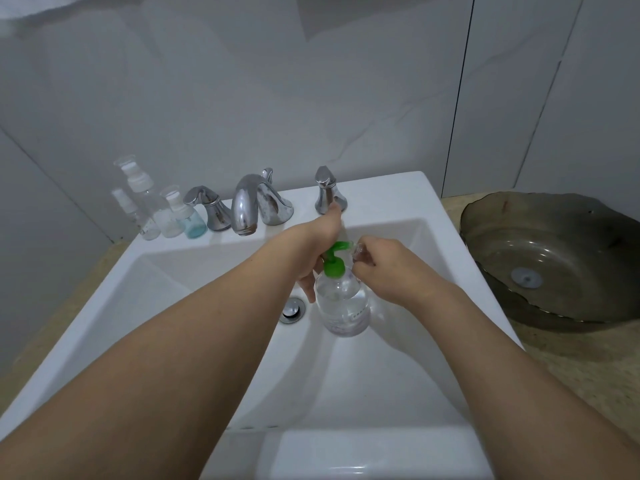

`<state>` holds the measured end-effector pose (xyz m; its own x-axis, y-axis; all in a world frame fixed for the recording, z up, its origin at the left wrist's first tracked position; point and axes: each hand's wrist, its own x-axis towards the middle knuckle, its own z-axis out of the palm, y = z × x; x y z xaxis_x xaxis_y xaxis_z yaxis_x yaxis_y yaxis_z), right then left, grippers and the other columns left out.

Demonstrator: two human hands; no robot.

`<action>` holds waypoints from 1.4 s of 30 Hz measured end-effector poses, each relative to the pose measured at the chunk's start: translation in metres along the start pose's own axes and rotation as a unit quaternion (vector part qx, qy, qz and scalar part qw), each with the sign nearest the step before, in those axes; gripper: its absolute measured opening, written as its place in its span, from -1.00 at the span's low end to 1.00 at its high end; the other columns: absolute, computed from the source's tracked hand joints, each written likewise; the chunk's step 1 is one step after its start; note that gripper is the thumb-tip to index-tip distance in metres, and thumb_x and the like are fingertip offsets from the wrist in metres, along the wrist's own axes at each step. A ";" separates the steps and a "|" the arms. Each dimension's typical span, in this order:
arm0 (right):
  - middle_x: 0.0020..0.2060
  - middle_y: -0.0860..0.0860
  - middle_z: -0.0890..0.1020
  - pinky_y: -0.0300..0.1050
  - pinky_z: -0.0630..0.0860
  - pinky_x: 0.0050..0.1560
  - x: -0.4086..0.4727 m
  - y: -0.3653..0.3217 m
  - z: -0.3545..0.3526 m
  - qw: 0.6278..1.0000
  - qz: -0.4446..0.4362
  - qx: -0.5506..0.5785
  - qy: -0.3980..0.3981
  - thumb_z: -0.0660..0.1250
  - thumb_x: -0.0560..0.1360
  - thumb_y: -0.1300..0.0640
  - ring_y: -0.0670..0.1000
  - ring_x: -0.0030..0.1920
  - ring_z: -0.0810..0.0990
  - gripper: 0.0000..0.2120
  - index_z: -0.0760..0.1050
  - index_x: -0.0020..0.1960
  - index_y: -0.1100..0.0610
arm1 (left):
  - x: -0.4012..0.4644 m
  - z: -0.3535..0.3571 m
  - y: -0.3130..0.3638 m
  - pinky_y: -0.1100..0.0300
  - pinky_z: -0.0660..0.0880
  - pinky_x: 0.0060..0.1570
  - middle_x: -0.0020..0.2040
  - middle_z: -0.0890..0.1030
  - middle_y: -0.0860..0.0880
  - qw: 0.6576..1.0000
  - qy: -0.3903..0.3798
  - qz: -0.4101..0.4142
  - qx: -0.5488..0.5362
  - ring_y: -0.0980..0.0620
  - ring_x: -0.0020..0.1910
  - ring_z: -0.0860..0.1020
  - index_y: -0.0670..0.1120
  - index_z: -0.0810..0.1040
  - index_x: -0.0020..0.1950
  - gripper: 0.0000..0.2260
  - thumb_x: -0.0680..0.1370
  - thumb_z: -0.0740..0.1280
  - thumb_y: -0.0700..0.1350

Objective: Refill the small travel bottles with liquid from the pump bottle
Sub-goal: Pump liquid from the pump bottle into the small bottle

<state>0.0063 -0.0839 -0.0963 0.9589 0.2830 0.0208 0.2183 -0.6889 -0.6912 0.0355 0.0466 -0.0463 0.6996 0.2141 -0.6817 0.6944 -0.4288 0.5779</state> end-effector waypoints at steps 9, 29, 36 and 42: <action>-0.14 0.02 0.56 -0.06 0.48 -0.15 0.001 0.001 0.001 1.000 0.007 0.003 -0.013 0.24 0.51 0.13 0.07 -0.16 0.55 -0.92 0.47 -0.06 0.13 | 0.004 0.009 -0.002 -0.42 0.54 0.09 0.22 0.52 -0.27 0.997 0.051 0.012 0.055 -0.46 0.17 0.51 -0.21 0.42 0.37 -0.40 0.65 -0.05 0.23; -0.23 0.01 0.56 -0.03 0.49 -0.15 0.003 0.003 0.001 1.000 -0.015 0.008 0.007 0.26 0.46 0.17 0.08 -0.20 0.54 -0.95 0.46 -0.18 0.10 | 0.003 0.000 0.000 -0.55 0.41 0.17 0.18 0.51 -0.23 1.000 -0.018 -0.006 0.016 -0.50 0.39 0.36 -0.14 0.37 0.45 -0.22 0.58 -0.09 0.46; -0.20 0.02 0.58 -0.07 0.48 -0.17 0.004 0.003 0.001 1.000 -0.017 0.013 0.011 0.27 0.47 0.17 0.06 -0.19 0.55 -0.95 0.50 -0.10 0.13 | -0.001 0.004 0.000 -0.61 0.36 0.17 0.49 0.37 -0.23 1.000 -0.008 -0.017 -0.001 -0.42 0.52 0.25 -0.11 0.26 0.58 -0.24 0.60 -0.06 0.42; -0.21 0.00 0.55 -0.13 0.41 -0.28 0.005 0.007 0.003 1.000 -0.006 -0.001 -0.009 0.26 0.48 0.17 0.04 -0.22 0.52 -0.96 0.48 -0.11 0.12 | 0.008 0.009 -0.004 -0.48 0.49 0.11 0.32 0.47 -0.27 0.998 0.043 0.007 0.041 -0.45 0.22 0.48 -0.17 0.41 0.36 -0.48 0.65 -0.02 0.19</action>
<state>0.0118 -0.0849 -0.1030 0.9526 0.3037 0.0166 0.2307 -0.6859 -0.6901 0.0361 0.0421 -0.0581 0.7235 0.2812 -0.6305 0.6708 -0.5022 0.5457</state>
